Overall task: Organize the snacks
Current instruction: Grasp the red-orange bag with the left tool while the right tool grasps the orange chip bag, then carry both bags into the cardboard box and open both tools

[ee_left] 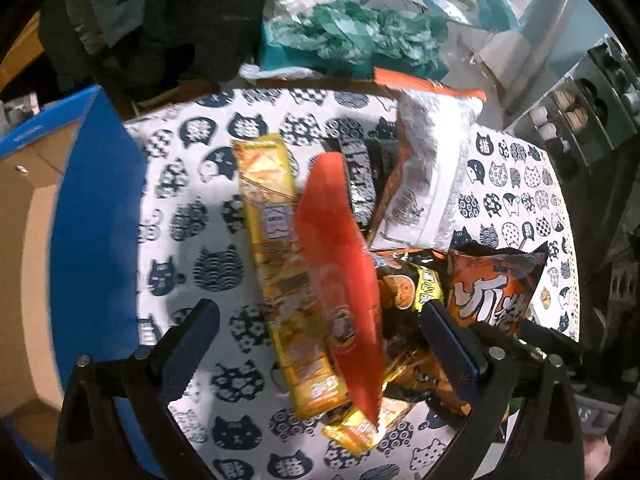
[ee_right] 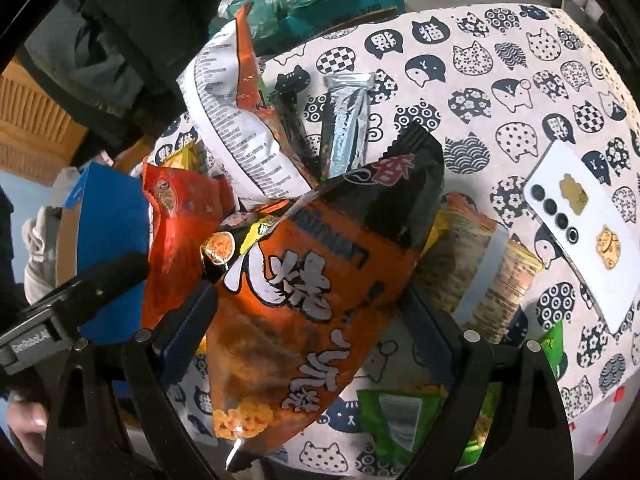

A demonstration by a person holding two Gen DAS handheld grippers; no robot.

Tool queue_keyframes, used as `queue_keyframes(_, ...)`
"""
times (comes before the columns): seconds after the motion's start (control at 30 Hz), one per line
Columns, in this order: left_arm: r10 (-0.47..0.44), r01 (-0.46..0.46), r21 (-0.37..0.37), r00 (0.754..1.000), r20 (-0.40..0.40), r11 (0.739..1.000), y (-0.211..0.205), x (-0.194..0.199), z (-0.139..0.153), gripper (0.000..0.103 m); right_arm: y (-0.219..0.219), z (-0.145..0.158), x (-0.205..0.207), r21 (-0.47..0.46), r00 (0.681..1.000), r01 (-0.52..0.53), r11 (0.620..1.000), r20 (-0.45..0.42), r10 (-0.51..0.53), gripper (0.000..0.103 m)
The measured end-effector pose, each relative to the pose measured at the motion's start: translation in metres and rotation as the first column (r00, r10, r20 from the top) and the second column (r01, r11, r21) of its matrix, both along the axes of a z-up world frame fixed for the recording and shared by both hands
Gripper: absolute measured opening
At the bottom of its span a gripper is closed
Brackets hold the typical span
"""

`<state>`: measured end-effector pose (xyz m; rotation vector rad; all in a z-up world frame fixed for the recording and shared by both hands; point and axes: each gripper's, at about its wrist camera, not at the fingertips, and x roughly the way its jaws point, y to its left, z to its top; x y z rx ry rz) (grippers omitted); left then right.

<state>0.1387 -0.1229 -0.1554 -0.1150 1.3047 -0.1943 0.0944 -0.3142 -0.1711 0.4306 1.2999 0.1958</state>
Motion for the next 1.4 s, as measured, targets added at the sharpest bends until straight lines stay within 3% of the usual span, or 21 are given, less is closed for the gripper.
queue_keyframes(0.1,-0.014,0.013,-0.017,0.999,-0.036,1.000,-0.005,0.003,-0.012,0.075,0.001,0.001,0.000,0.006,1.000,-0.013,1.000,0.014,0.013,0.090)
queue_keyframes(0.17,-0.021,0.019,-0.032,0.998,-0.065,0.999,-0.007,0.002,-0.019,0.049,0.000,0.002,-0.001,0.012,1.000,-0.018,1.000,0.022,0.018,0.088)
queue_keyframes(0.27,-0.022,0.015,-0.089,0.997,-0.072,0.996,-0.005,0.001,-0.023,0.028,-0.001,0.004,-0.003,0.024,0.998,-0.039,0.999,0.045,0.038,0.077)
queue_keyframes(0.37,-0.034,0.031,-0.071,0.998,-0.049,0.997,-0.006,-0.001,-0.019,0.025,-0.006,0.008,-0.005,0.036,0.998,-0.038,0.999,0.059,0.036,0.063)
queue_keyframes(0.43,-0.037,0.035,-0.066,0.999,-0.026,0.997,-0.005,-0.003,-0.013,0.025,-0.013,0.011,-0.006,0.055,0.998,-0.023,0.998,0.064,0.020,0.047)
queue_keyframes(0.53,-0.046,0.046,-0.067,0.999,0.004,0.997,-0.004,-0.005,-0.003,0.025,-0.018,0.015,-0.005,0.068,0.998,-0.012,0.998,0.063,0.008,0.038)
queue_keyframes(0.6,-0.051,0.053,-0.061,0.998,0.029,0.997,-0.003,-0.007,0.005,0.025,-0.020,0.017,-0.005,0.066,0.999,-0.008,0.998,0.050,0.005,0.042)
queue_keyframes(0.67,-0.051,0.054,-0.053,0.997,0.056,0.997,0.000,-0.008,0.013,0.025,-0.021,0.012,-0.005,0.106,1.000,0.017,0.994,0.000,-0.017,0.058)
queue_keyframes(0.7,-0.054,0.058,-0.051,0.996,0.066,0.997,0.001,-0.008,0.016,0.025,-0.022,0.010,-0.005,0.117,0.999,0.036,0.993,-0.018,-0.034,0.075)
queue_keyframes(0.73,-0.056,0.060,-0.049,0.996,0.075,0.997,0.002,-0.009,0.019,0.025,-0.024,0.007,-0.006,0.121,0.997,0.067,0.990,-0.035,-0.063,0.081)
queue_keyframes(1.17,-0.091,0.087,0.032,0.978,0.186,0.996,0.022,-0.031,0.048,0.025,-0.001,-0.010,0.003,0.001,0.997,0.055,0.998,-0.062,-0.055,0.081)
queue_keyframes(1.2,-0.090,0.086,0.032,0.978,0.188,0.996,0.025,-0.032,0.049,0.025,-0.001,-0.009,0.002,-0.005,0.997,0.053,0.999,-0.057,-0.053,0.079)
queue_keyframes(1.3,-0.087,0.081,0.036,0.976,0.198,0.996,0.034,-0.036,0.053,0.025,0.003,-0.003,-0.001,-0.045,0.999,0.024,0.999,-0.035,-0.025,0.060)
queue_keyframes(1.4,-0.086,0.077,0.050,0.973,0.216,0.996,0.041,-0.039,0.058,0.025,0.007,0.006,-0.005,-0.074,1.000,-0.001,0.997,-0.013,0.000,0.055)
